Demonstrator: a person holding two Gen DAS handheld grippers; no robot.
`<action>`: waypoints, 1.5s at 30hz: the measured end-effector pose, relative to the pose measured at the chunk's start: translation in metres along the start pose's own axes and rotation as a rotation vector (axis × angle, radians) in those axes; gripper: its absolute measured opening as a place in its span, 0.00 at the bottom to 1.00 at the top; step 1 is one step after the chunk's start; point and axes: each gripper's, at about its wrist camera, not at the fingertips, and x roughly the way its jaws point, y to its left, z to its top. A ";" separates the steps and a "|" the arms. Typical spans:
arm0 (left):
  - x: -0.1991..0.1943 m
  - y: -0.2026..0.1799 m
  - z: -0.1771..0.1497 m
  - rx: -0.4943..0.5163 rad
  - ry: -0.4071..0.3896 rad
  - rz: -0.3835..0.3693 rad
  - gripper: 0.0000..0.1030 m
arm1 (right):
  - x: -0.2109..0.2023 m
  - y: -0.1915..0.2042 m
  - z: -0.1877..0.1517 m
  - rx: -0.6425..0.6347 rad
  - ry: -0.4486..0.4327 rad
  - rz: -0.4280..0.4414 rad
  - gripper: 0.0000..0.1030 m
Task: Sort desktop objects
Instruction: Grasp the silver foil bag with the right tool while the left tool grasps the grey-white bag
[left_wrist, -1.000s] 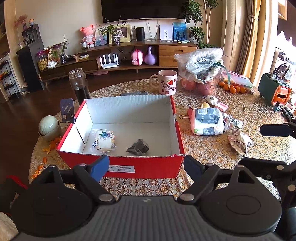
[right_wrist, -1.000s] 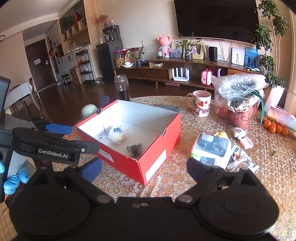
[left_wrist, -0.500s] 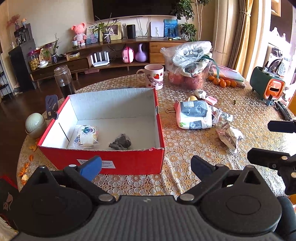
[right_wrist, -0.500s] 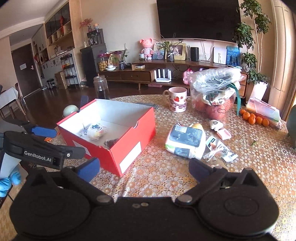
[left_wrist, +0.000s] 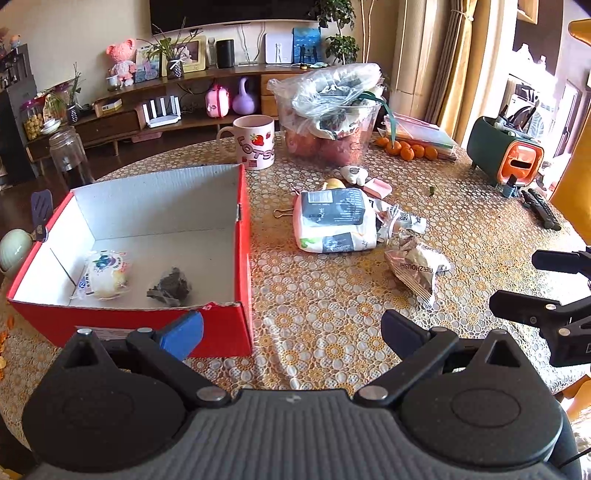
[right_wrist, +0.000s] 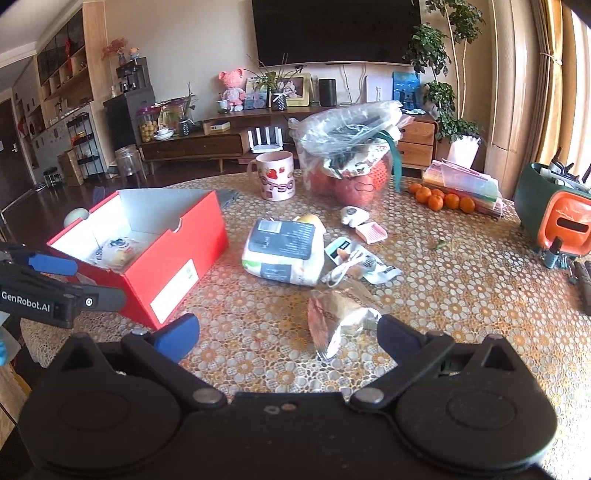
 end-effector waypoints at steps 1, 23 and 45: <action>0.004 -0.003 0.002 0.002 -0.001 -0.002 1.00 | 0.002 -0.005 -0.002 -0.001 0.004 -0.006 1.00; 0.113 -0.049 0.083 0.274 -0.019 -0.060 1.00 | 0.084 -0.049 0.003 -0.041 0.098 0.043 0.99; 0.227 -0.056 0.130 0.410 0.146 -0.061 1.00 | 0.161 -0.048 0.014 -0.138 0.178 0.066 0.99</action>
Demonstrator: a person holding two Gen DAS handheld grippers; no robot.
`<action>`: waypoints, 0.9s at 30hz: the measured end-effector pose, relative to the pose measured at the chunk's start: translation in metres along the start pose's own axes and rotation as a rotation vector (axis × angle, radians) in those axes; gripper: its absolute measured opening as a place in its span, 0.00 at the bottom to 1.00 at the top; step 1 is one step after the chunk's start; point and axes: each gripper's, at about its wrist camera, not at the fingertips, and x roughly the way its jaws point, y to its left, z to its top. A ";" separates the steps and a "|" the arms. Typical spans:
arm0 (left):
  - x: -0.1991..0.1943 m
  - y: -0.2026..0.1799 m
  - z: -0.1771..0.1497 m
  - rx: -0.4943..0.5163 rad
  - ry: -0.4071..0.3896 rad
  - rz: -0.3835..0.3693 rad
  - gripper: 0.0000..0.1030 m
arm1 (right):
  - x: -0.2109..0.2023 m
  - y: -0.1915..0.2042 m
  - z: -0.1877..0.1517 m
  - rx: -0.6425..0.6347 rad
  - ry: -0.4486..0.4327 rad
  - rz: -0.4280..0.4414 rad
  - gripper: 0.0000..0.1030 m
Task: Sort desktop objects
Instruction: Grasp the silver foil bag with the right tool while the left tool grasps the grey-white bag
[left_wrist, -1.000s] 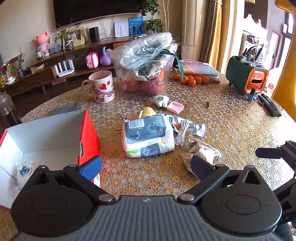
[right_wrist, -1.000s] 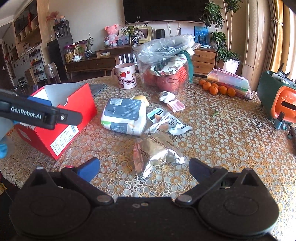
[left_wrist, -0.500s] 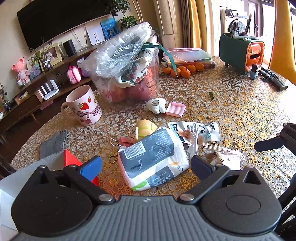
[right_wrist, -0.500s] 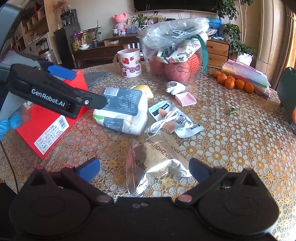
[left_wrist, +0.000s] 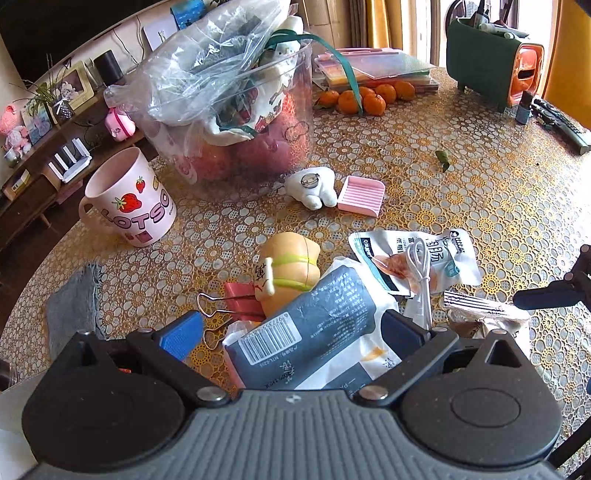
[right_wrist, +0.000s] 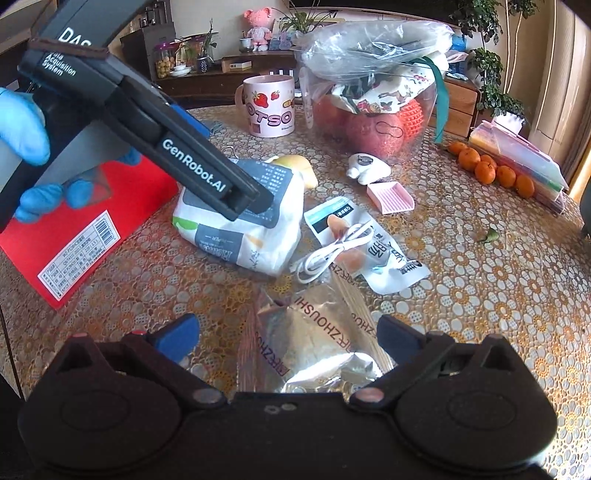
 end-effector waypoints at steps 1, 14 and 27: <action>0.003 0.000 0.000 0.010 0.004 0.008 1.00 | 0.003 0.000 0.001 -0.002 0.002 0.003 0.99; 0.027 0.001 -0.012 -0.015 0.120 -0.061 1.00 | 0.023 0.001 -0.004 -0.040 0.022 0.000 0.99; 0.023 -0.001 -0.023 -0.065 0.155 -0.078 0.74 | 0.018 -0.009 -0.011 -0.006 0.009 -0.031 0.68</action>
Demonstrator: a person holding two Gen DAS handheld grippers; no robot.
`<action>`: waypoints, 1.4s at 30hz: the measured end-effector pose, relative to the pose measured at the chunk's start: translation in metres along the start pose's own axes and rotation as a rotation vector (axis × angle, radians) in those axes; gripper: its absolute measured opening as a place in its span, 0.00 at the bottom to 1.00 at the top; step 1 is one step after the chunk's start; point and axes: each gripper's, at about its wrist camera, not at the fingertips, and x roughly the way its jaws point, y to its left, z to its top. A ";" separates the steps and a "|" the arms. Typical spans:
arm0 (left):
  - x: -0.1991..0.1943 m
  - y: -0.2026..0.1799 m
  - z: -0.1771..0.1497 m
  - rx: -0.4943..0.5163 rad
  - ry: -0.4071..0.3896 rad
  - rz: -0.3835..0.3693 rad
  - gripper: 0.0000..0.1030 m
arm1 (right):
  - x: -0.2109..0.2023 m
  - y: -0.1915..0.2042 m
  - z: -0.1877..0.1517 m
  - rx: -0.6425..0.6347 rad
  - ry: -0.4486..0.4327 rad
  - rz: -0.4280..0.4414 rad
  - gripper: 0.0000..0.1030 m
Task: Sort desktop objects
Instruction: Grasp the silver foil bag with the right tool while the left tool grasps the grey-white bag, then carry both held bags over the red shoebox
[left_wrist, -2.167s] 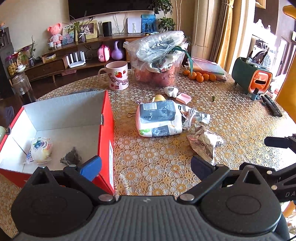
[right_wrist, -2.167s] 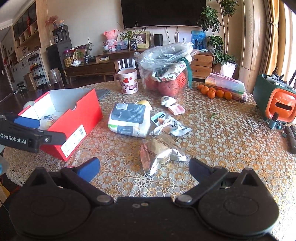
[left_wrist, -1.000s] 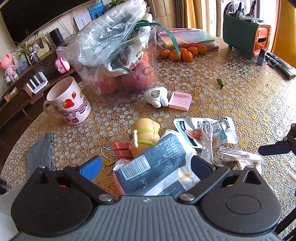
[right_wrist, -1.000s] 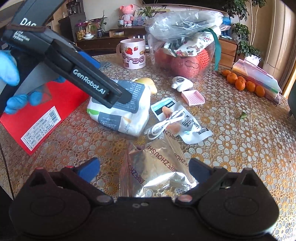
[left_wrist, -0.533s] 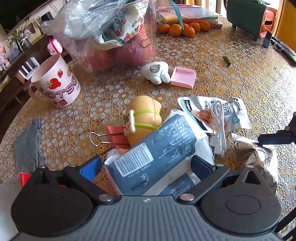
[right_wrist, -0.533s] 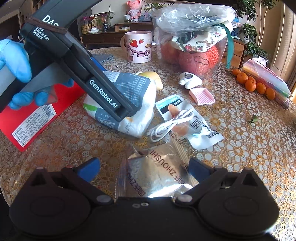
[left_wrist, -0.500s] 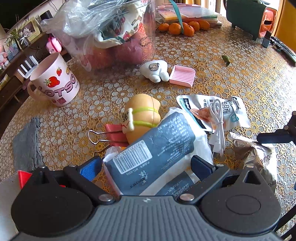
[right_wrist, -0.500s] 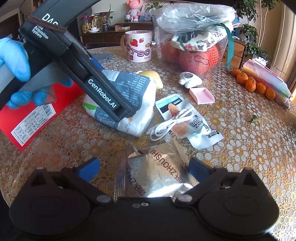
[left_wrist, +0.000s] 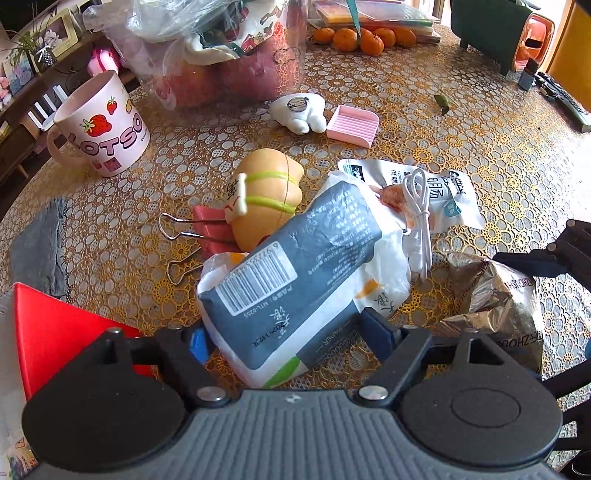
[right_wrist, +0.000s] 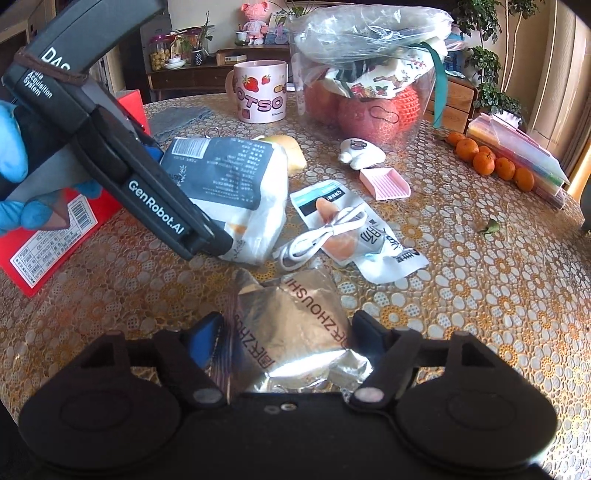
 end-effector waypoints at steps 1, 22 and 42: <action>-0.002 0.001 0.000 -0.009 -0.002 0.002 0.69 | -0.001 -0.001 -0.001 0.001 -0.001 -0.007 0.65; -0.050 -0.013 -0.033 -0.142 -0.115 0.005 0.15 | -0.042 0.005 -0.015 0.053 -0.026 -0.040 0.55; -0.124 -0.028 -0.082 -0.220 -0.234 -0.051 0.14 | -0.094 0.026 -0.002 0.058 -0.085 -0.090 0.55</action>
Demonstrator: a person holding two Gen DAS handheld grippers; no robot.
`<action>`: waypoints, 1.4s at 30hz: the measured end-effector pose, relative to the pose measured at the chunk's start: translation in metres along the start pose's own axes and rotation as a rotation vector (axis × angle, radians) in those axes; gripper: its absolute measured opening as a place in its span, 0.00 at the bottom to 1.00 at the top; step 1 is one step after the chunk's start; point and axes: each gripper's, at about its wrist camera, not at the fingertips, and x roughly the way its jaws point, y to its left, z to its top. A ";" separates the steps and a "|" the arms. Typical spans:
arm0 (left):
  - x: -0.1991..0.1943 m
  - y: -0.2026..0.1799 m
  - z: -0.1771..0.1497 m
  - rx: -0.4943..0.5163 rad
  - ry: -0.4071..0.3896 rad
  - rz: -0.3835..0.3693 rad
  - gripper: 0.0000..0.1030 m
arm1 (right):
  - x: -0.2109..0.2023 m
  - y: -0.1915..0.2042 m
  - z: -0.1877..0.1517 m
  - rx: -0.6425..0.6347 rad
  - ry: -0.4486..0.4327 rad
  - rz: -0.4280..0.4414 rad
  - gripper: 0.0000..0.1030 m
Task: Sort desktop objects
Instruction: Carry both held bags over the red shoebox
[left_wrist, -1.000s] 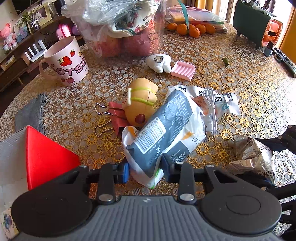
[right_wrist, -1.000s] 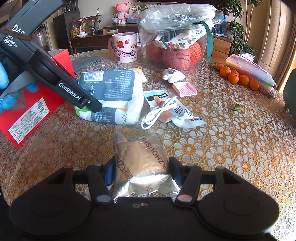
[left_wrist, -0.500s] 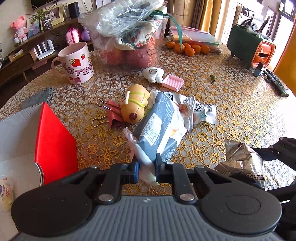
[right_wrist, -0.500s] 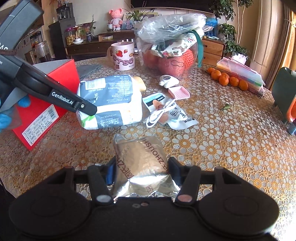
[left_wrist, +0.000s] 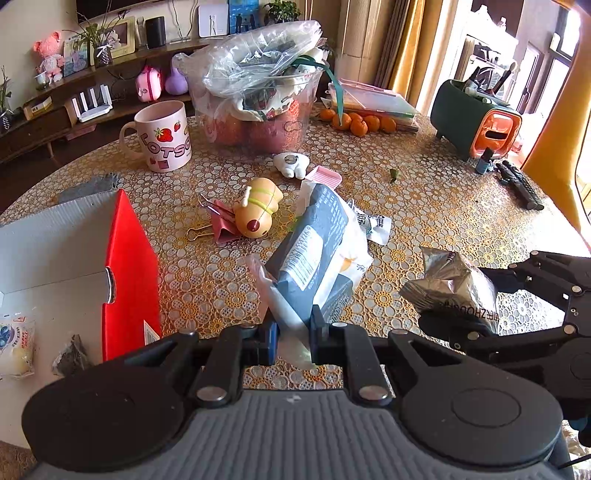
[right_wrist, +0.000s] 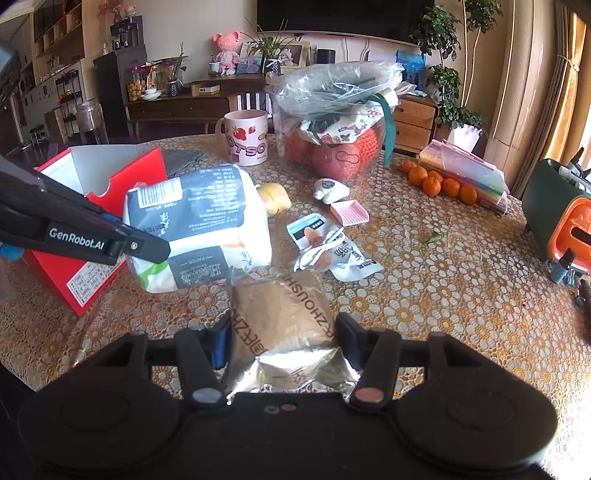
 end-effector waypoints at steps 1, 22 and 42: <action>-0.005 0.000 -0.001 -0.001 -0.006 -0.001 0.14 | -0.002 0.002 0.002 -0.004 -0.004 -0.004 0.55; -0.110 0.047 -0.035 -0.041 -0.155 0.025 0.14 | -0.063 0.071 0.046 -0.096 -0.120 0.001 0.55; -0.163 0.154 -0.074 -0.140 -0.193 0.154 0.14 | -0.049 0.169 0.088 -0.187 -0.139 0.092 0.55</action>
